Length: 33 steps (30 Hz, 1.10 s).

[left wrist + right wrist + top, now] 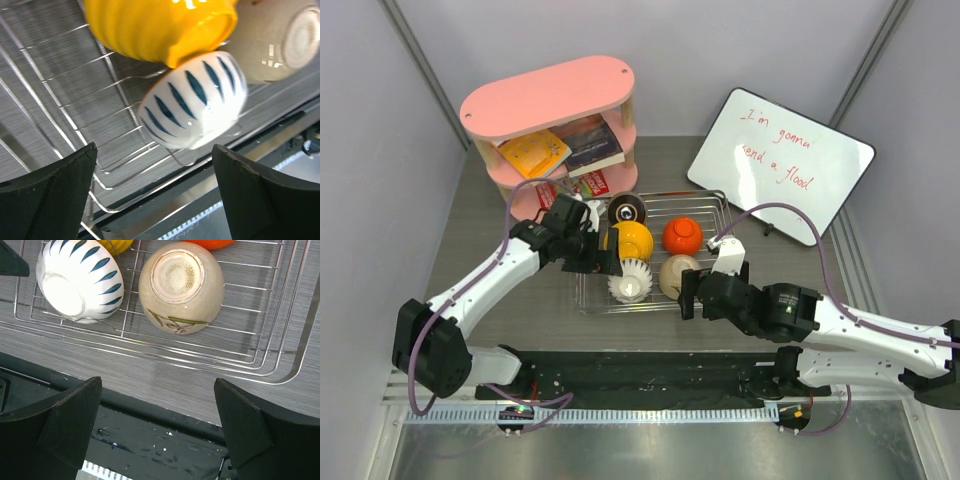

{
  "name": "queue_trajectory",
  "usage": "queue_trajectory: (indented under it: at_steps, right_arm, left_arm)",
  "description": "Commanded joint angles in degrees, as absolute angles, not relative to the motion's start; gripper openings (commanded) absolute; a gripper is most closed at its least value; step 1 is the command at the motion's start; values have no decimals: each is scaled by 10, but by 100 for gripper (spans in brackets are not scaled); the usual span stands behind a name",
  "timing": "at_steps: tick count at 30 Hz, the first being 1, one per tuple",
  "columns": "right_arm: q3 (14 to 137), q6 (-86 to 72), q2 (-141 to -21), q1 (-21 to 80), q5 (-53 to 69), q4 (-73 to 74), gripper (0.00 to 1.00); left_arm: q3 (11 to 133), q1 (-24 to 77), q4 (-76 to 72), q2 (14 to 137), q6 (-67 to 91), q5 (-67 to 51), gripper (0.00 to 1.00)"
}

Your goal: Unload the bowls from the dish rack

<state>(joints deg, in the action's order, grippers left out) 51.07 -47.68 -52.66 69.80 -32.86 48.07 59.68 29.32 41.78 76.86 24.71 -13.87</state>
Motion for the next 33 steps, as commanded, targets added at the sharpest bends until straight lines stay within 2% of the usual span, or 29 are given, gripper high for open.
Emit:
queue_trajectory:
  at_steps: [1,17,31,33]
  right_arm:
    - [514,-485,-526,700,-337,479,100]
    - [474,-526,-437,700,-338,515,100]
    - [480,-514,-457,700,-334,533,100]
    - [476,-521,-457,700,-332,532,100]
  left_arm:
    - [582,299,337,730,237,-225,99]
    - [520,300,234,807,229,-270,100]
    - [451,300,92,807,296,-339,100]
    - [444,300,85,801,299,-344,97]
